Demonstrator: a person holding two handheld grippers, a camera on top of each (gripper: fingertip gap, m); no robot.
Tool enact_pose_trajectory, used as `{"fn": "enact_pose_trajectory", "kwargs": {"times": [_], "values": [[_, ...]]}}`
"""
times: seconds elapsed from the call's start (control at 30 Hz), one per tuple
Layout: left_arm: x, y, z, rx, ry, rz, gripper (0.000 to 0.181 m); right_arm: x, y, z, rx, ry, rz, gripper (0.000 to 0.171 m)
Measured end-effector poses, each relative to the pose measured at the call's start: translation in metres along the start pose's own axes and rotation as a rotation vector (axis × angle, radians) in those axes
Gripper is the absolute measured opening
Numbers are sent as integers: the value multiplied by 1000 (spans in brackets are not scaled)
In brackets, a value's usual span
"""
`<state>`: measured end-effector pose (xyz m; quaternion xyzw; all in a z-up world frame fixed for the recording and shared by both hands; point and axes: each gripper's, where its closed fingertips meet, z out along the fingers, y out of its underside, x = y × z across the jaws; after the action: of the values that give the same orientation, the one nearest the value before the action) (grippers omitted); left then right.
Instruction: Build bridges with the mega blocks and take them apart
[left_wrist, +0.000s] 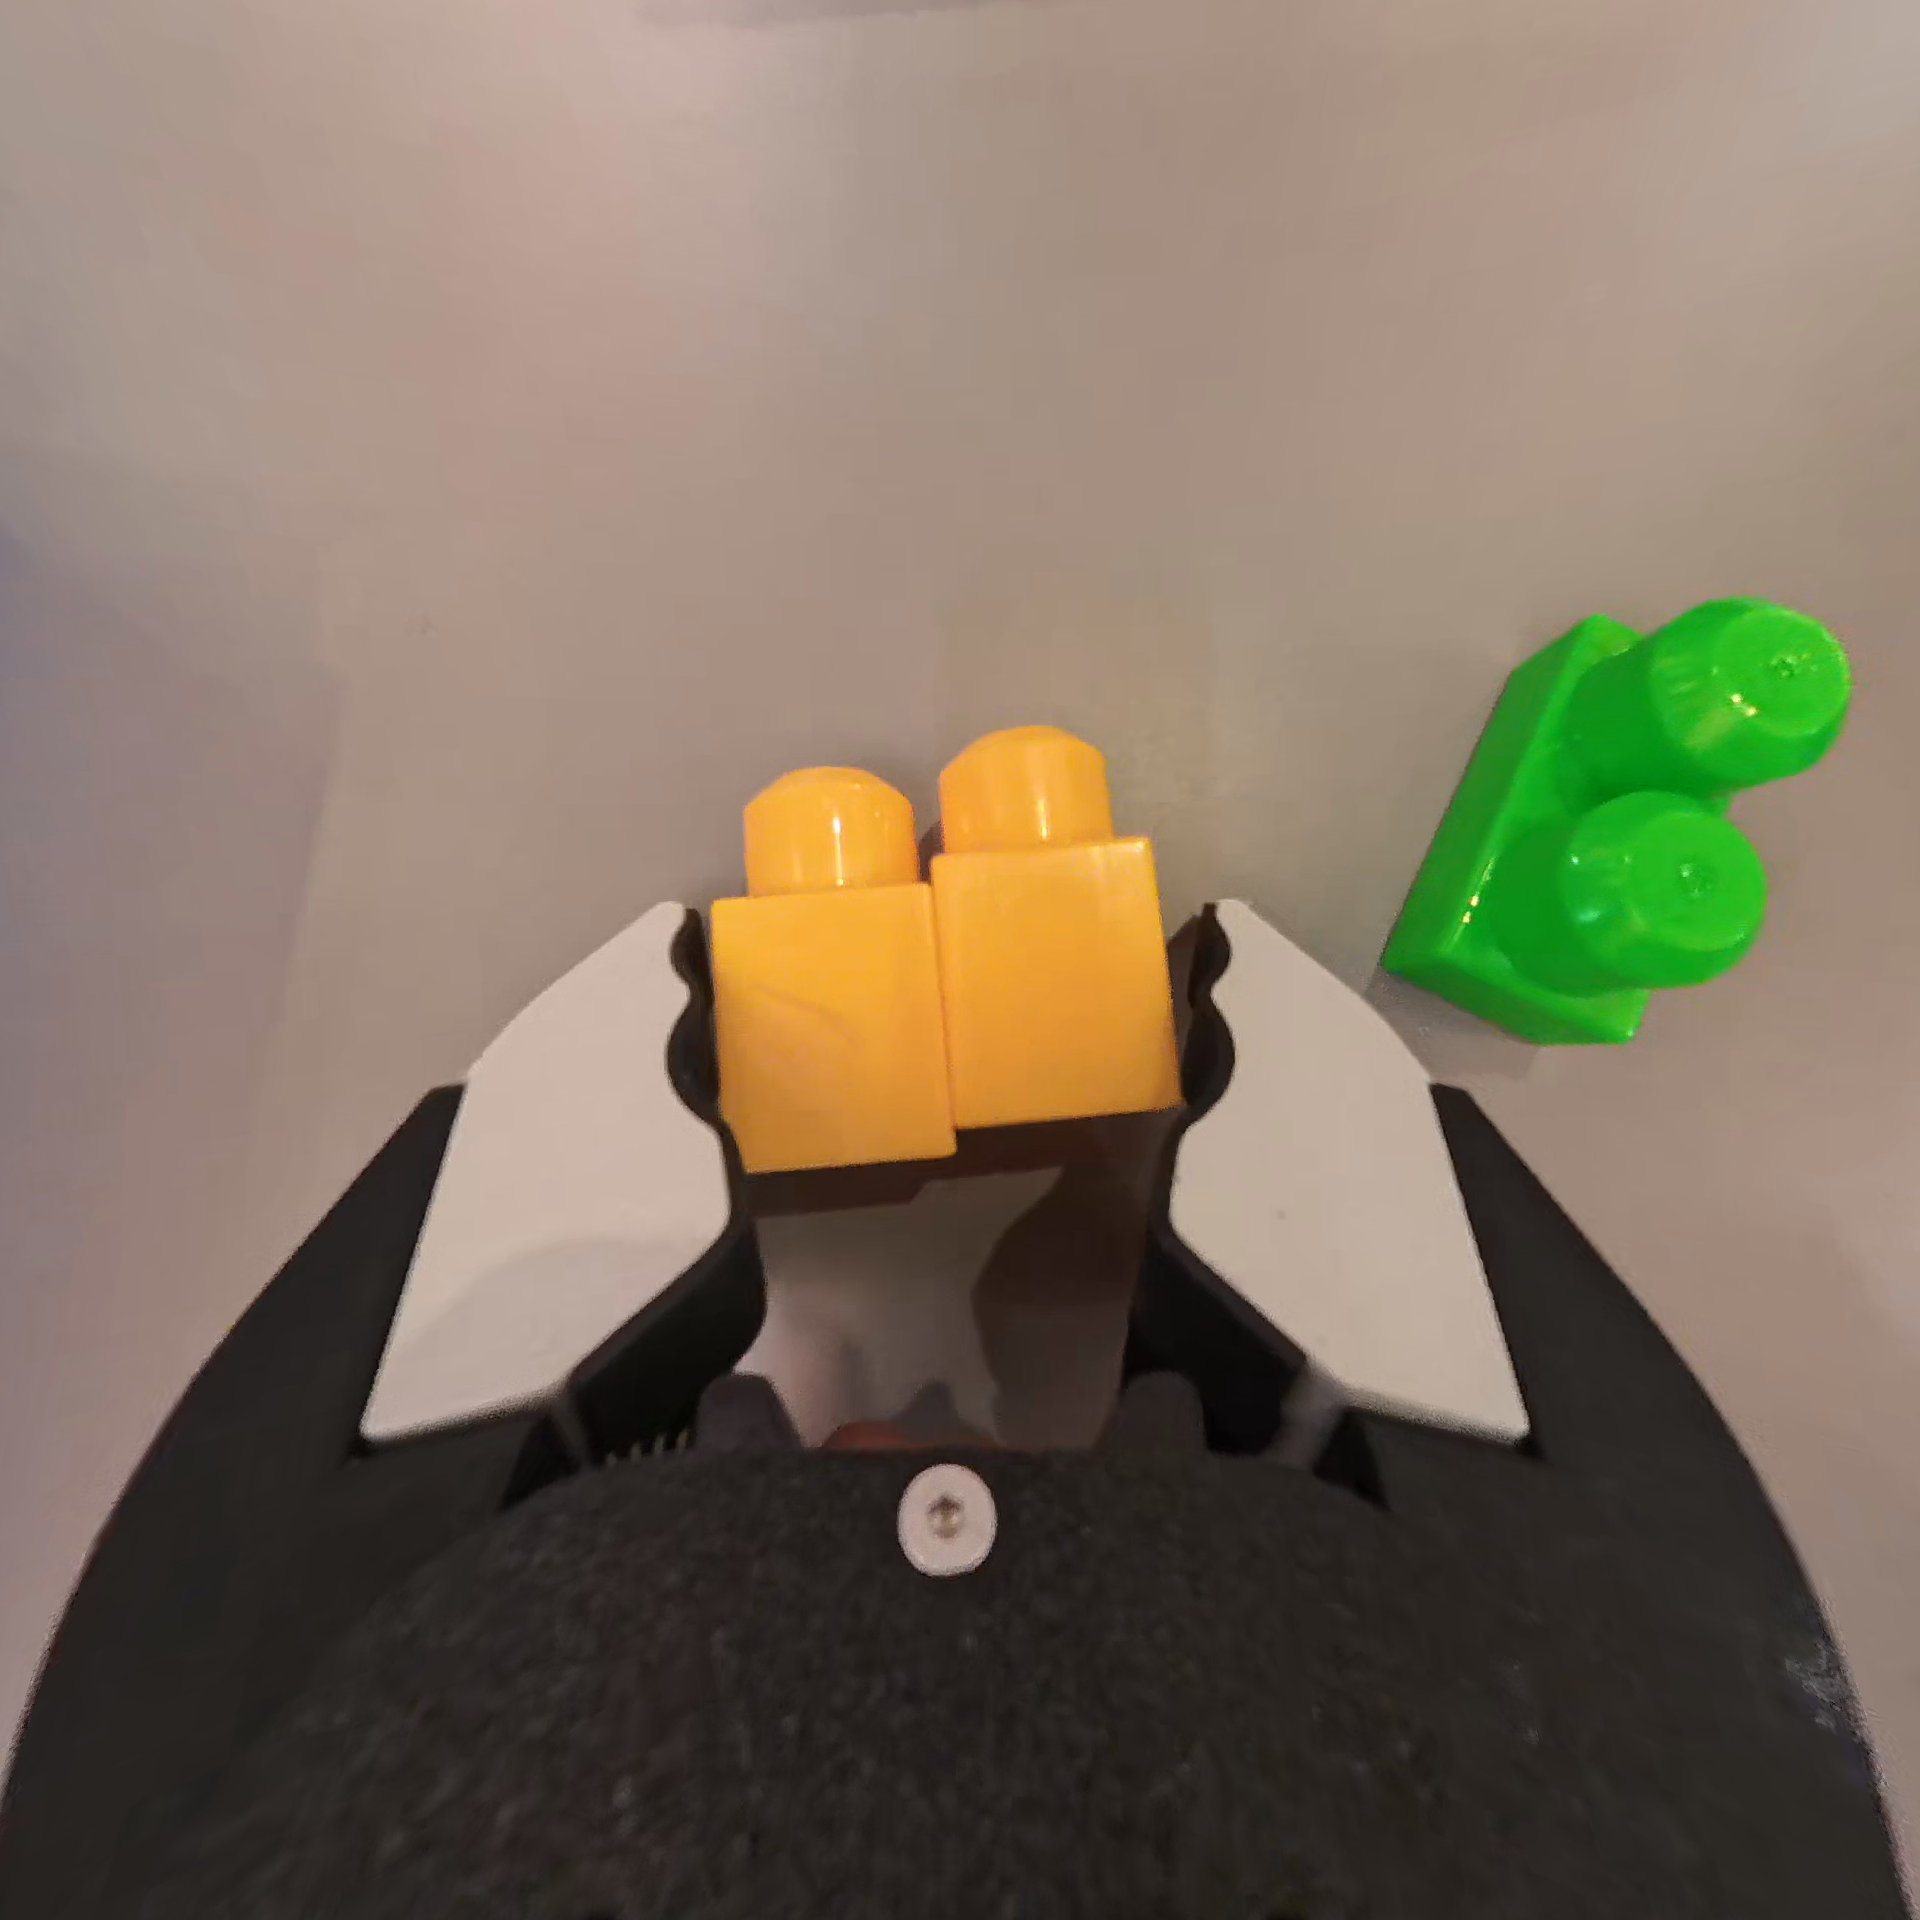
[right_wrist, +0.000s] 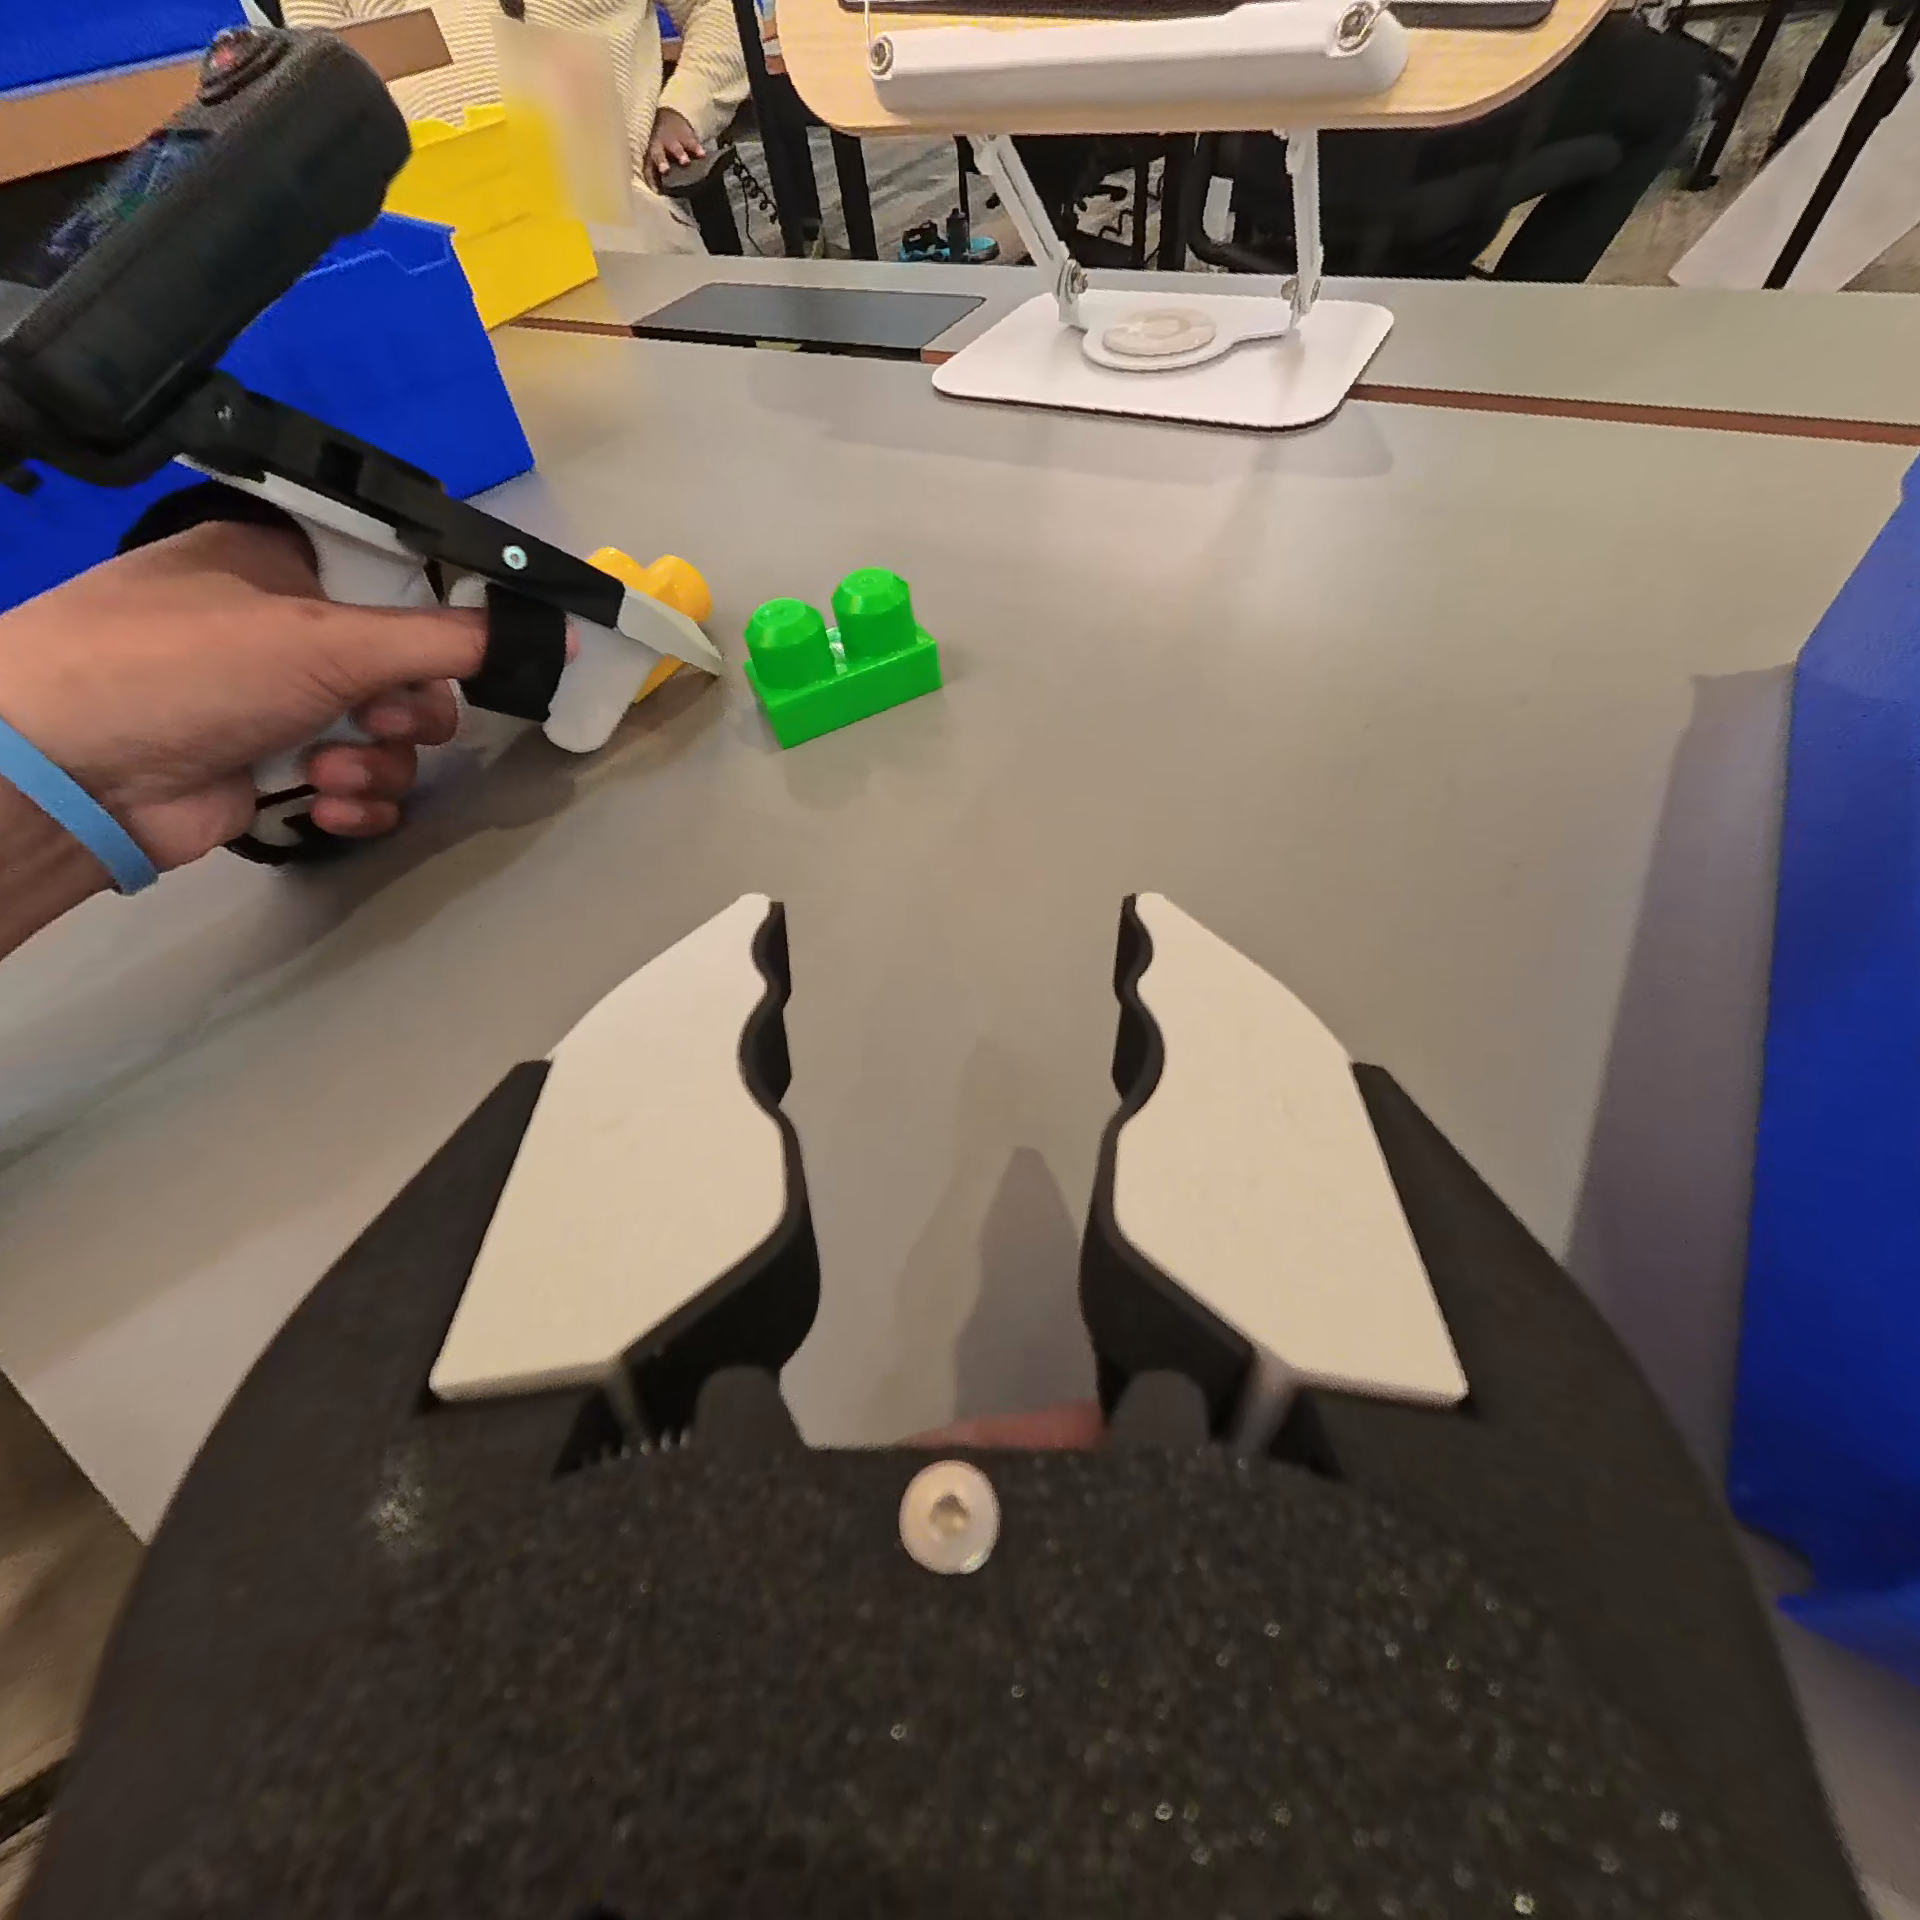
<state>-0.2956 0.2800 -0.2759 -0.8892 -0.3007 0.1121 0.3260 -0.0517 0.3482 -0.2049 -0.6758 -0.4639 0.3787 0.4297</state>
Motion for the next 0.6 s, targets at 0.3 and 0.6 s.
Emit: {"fn": "enact_pose_trajectory", "kwargs": {"times": [0.3,0.6], "values": [[3,0,0,-2,64,75,87,-1,0,0,-3,-1,-1,60],[11,12,-12,-25,321,329,86,-1,-2,-1,0,5,-8,60]]}}
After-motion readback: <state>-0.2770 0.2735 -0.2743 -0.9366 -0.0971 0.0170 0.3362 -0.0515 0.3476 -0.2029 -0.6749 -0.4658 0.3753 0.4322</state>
